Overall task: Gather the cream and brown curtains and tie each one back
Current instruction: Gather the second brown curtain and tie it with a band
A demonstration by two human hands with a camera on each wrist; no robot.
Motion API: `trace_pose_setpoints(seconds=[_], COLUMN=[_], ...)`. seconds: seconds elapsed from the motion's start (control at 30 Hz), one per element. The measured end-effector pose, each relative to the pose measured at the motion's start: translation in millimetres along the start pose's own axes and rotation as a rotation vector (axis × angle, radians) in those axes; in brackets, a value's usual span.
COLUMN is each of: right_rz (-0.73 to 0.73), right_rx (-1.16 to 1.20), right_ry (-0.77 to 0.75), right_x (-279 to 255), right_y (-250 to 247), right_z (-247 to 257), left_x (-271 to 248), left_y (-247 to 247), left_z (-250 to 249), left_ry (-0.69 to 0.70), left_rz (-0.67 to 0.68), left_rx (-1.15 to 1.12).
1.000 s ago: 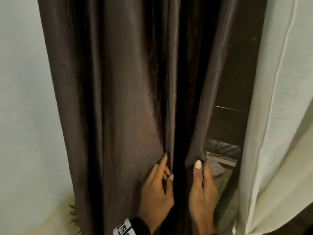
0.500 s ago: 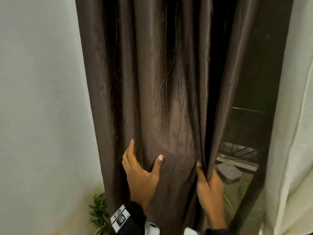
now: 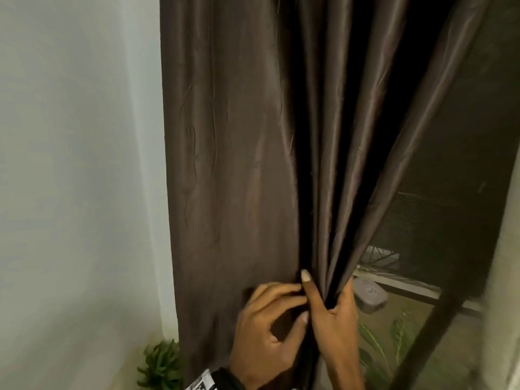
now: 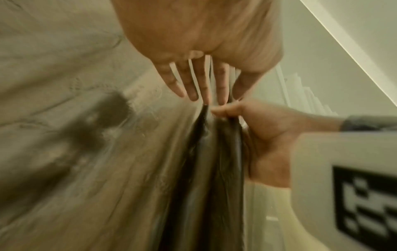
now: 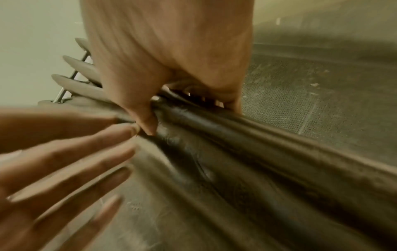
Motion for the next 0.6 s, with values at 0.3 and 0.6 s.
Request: trace_pose_setpoints(seconds=[0.3, 0.6], right_rz=[-0.132, 0.008], right_rx=[-0.088, -0.066], right_ry=[0.074, -0.013], right_x=[4.7, -10.1], right_y=[1.1, 33.7], right_z=[-15.6, 8.9], left_x=[-0.6, 18.2], left_y=[-126.3, -51.5], left_z=[112.8, 48.1], left_ry=[-0.544, -0.199], left_rz=[-0.617, -0.128], left_rx=[0.155, -0.159])
Point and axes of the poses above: each hand's wrist, its own x-axis towards the middle knuckle, its own y-axis out of the palm, z = x × y, the point moved 8 cm from there along x, towards the middle knuckle, and after that the axes turned 7 degrees about y, right-handed, at the moved point
